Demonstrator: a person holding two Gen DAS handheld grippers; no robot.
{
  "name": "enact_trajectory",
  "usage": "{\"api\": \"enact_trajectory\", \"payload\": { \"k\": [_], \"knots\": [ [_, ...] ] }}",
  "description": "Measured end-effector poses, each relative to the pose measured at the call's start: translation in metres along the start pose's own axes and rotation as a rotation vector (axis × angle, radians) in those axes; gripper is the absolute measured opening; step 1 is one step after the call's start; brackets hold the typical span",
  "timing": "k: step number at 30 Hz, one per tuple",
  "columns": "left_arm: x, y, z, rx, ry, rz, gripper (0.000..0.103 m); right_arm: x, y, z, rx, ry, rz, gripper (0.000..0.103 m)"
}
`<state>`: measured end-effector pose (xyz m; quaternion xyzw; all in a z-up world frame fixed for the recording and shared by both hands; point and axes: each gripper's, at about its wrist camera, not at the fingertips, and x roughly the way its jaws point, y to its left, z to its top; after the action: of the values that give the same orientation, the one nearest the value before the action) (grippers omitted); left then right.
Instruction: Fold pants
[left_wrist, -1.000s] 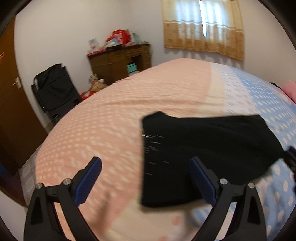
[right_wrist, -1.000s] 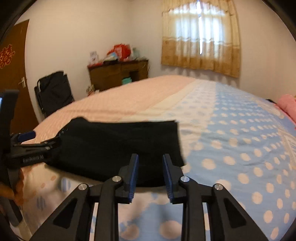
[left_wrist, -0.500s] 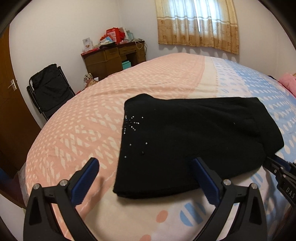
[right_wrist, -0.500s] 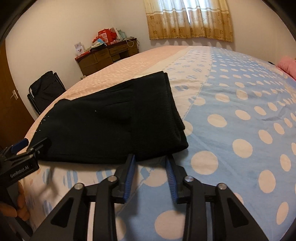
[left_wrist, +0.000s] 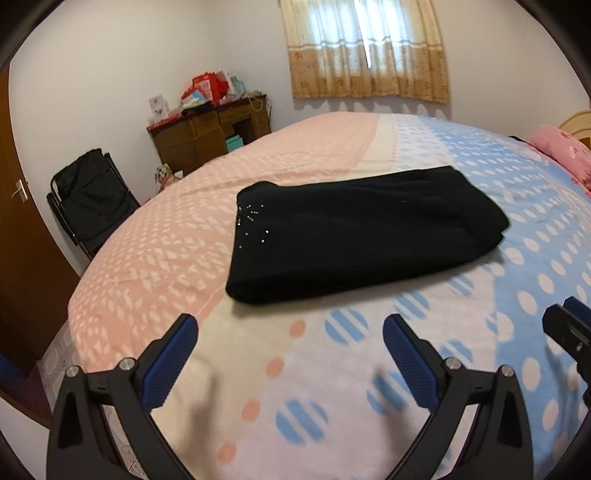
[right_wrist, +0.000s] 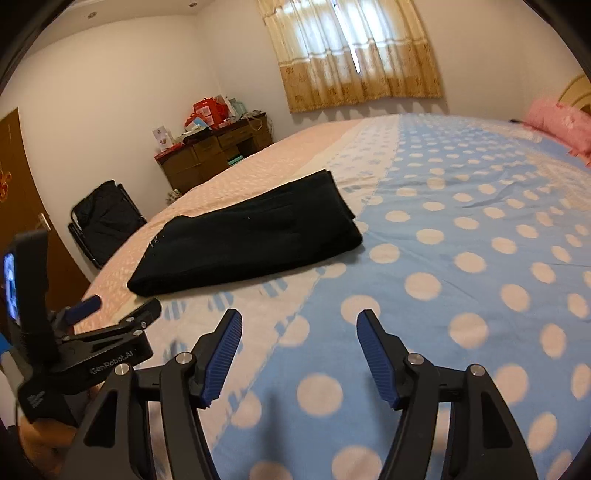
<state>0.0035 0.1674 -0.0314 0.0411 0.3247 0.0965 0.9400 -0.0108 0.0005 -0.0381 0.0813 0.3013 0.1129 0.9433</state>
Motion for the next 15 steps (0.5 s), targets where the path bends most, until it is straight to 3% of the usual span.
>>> {"api": "enact_trajectory", "payload": {
  "k": [7,13,15],
  "knots": [
    [-0.036,0.002,-0.008,0.003,-0.054,-0.013,0.103,-0.030,0.007,-0.012,-0.039,-0.053,-0.070,0.067],
    [-0.068,0.006,0.000,-0.003,-0.154,-0.009,0.103,-0.075,0.011,-0.007,-0.040,-0.207,-0.075,0.068],
    [-0.077,0.008,0.003,-0.014,-0.181,-0.017,0.103,-0.093,0.015,-0.004,-0.052,-0.269,-0.090,0.074]
  ]
}}
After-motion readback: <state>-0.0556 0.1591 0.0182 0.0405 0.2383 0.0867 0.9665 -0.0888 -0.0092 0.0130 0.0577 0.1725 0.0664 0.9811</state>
